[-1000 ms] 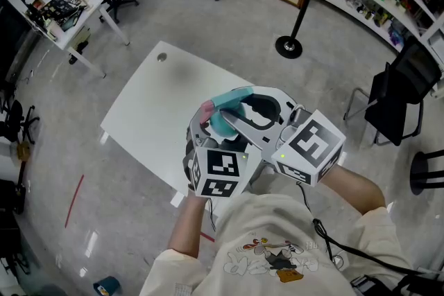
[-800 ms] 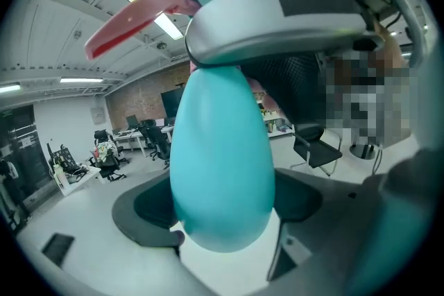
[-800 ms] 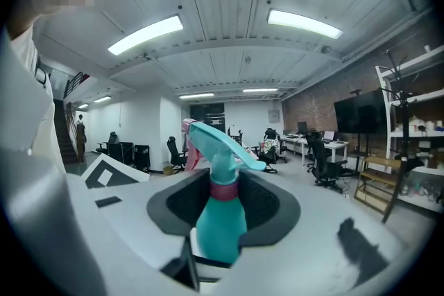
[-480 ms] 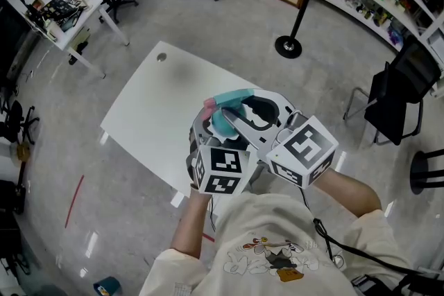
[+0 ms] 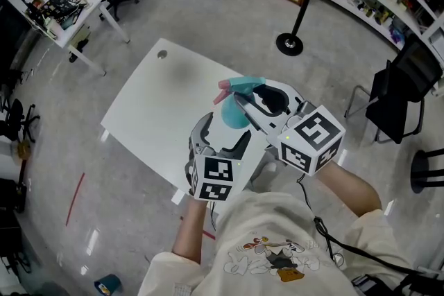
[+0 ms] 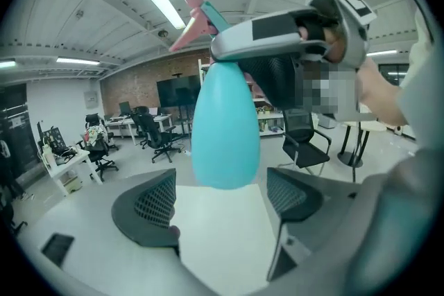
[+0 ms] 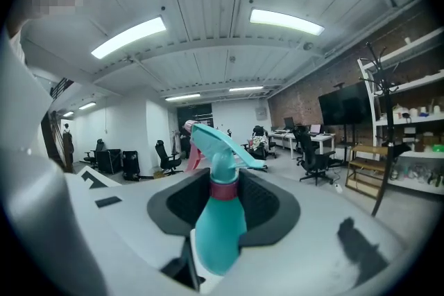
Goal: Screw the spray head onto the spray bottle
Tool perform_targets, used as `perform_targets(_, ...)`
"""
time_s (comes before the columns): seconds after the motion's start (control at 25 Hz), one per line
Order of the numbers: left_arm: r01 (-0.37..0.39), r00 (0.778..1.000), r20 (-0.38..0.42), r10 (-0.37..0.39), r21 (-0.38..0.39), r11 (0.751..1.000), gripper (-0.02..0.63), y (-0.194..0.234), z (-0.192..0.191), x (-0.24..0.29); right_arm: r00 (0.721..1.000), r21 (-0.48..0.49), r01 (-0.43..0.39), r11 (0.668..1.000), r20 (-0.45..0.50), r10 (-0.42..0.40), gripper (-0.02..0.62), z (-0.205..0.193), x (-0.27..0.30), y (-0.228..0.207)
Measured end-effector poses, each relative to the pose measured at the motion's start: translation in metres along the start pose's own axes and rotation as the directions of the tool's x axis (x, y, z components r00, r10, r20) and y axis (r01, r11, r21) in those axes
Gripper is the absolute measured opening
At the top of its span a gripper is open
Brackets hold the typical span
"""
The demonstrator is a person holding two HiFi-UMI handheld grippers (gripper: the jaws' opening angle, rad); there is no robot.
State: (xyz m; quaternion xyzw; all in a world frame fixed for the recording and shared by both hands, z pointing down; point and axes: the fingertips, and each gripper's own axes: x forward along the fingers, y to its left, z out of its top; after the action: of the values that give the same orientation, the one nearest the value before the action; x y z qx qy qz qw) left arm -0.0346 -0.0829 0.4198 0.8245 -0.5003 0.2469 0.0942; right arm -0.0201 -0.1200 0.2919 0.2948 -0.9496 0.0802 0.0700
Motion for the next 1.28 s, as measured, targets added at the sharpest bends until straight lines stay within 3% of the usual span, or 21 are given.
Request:
perform_targets(0.16, -0.001, 1.000, 0.030, 0.003, -0.056, 0.998, 0.402, 0.001, -0.008, -0.011, 0.999, -0.015, 0.018, 1.000, 0.032, -0.018, 0.132, -0.005, 0.003, -0.012)
perform_targets(0.24, -0.036, 0.997, 0.063, 0.043, -0.101, 0.994, 0.282, 0.008, -0.008, -0.021, 0.999, -0.034, 0.021, 0.999, 0.035, -0.020, 0.133, -0.015, 0.010, -0.013)
perform_targets(0.32, -0.094, 0.991, 0.077, 0.107, -0.151, 0.984, 0.092, 0.018, -0.015, -0.030, 0.999, -0.067, 0.022, 0.997, 0.037, -0.020, 0.132, -0.027, 0.018, -0.013)
perform_targets(0.36, -0.109, 0.989, 0.077, 0.125, -0.176, 0.978, 0.027, 0.021, -0.020, -0.033, 0.999, -0.081, 0.021, 0.996, 0.038, -0.018, 0.133, -0.035, 0.023, -0.012)
perform_targets(0.4, -0.108, 0.989, 0.076, 0.126, -0.202, 0.973, 0.008, 0.022, -0.025, -0.035, 0.999, -0.089, 0.018, 0.996, 0.037, -0.014, 0.133, -0.046, 0.026, -0.012)
perform_targets(0.52, -0.083, 0.991, 0.078, 0.106, -0.259, 0.962, 0.006, 0.018, -0.034, -0.037, 0.999, -0.111, -0.005, 0.994, 0.038, 0.009, 0.132, -0.074, 0.034, -0.013)
perform_targets(0.68, -0.106, 0.990, 0.055, 0.127, -0.281, 0.954, 0.006, 0.017, -0.035, -0.035, 0.998, -0.149, -0.059, 0.987, 0.023, 0.064, 0.133, -0.096, 0.050, -0.014)
perform_targets(0.88, -0.109, 0.991, 0.038, 0.125, -0.294, 0.950, 0.006, 0.002, -0.045, -0.037, 0.992, -0.061, -0.123, 0.991, -0.035, 0.121, 0.133, -0.176, 0.072, -0.011)
perform_targets(1.08, -0.114, 0.992, 0.024, 0.127, -0.297, 0.948, 0.007, 0.000, -0.048, -0.039, 0.985, -0.079, -0.133, 0.988, -0.125, 0.122, 0.132, -0.258, 0.106, -0.011)
perform_targets(1.28, -0.132, 0.991, -0.011, 0.136, -0.333, 0.934, 0.006, 0.010, -0.065, -0.038, 0.975, -0.082, -0.168, 0.982, -0.161, 0.153, 0.132, -0.296, 0.126, 0.005)
